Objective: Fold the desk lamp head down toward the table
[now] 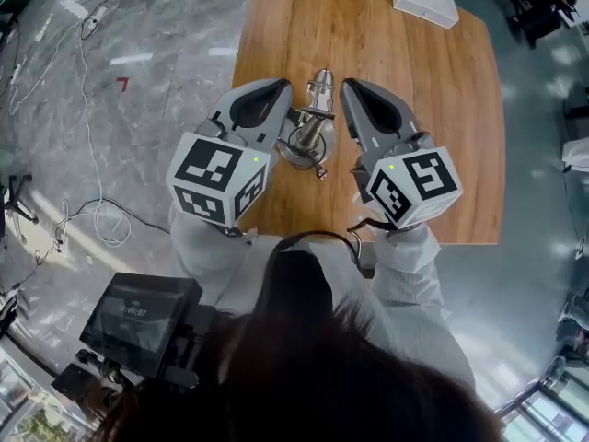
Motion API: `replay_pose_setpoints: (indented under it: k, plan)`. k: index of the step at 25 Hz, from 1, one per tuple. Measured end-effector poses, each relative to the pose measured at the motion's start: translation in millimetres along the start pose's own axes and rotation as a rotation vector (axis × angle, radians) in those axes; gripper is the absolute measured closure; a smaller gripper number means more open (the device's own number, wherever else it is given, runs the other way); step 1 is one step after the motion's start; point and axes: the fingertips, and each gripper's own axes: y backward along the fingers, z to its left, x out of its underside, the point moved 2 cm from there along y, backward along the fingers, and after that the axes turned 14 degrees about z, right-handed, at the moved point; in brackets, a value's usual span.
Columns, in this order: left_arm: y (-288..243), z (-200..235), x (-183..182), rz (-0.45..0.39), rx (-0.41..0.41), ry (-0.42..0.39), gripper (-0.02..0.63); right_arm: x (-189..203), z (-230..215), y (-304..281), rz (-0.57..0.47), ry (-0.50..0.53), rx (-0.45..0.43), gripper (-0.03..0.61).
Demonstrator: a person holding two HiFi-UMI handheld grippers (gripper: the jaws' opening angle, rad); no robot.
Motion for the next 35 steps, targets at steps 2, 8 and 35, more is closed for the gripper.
replay_pose_setpoints:
  k: [2, 8, 35]
  plan:
    - [-0.3, -5.7, -2.8, 0.001, -0.011, -0.016, 0.612, -5.1, 9.0, 3.5, -0.016, 0.055, 0.042, 0.577]
    - [2.5, -19.0, -11.0, -0.013, -0.017, -0.046, 0.612, -15.4, 19.8, 15.1, -0.067, 0.059, 0.070, 0.578]
    - [-7.7, -38.2, -19.0, -0.003, 0.017, -0.100, 0.612, -6.9, 18.1, 28.8, -0.064, 0.046, 0.109, 0.578]
